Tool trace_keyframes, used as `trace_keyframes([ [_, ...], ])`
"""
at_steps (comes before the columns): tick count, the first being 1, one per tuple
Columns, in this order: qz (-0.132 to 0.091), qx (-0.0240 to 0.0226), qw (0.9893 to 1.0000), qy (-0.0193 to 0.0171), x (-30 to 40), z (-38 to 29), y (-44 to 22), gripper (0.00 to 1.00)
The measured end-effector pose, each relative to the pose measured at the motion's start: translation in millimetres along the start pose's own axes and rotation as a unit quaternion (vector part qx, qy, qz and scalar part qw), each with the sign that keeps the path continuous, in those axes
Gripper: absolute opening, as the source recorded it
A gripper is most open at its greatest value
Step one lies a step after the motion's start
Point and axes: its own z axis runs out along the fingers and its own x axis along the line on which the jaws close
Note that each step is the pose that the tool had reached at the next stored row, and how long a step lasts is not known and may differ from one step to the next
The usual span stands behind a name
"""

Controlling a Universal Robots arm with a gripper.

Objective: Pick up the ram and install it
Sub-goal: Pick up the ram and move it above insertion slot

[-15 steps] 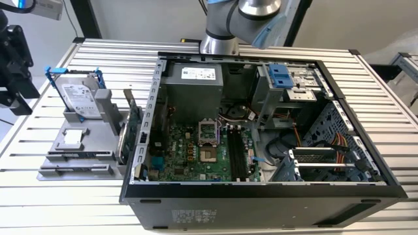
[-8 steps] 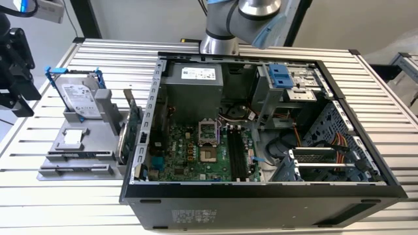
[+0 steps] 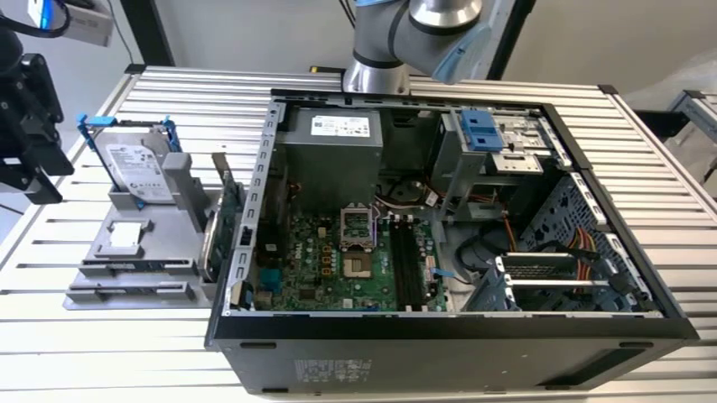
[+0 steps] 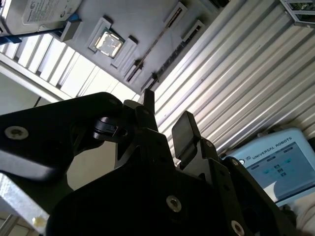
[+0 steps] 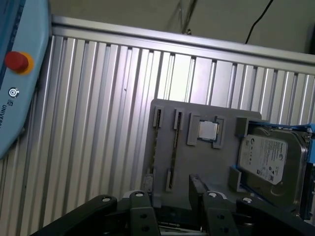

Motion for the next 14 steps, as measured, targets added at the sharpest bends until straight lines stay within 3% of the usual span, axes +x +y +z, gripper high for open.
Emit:
trace_keyframes([
  [14,0.0,0.0,1.0,0.0,0.1,3.9,-0.2,1.0],
])
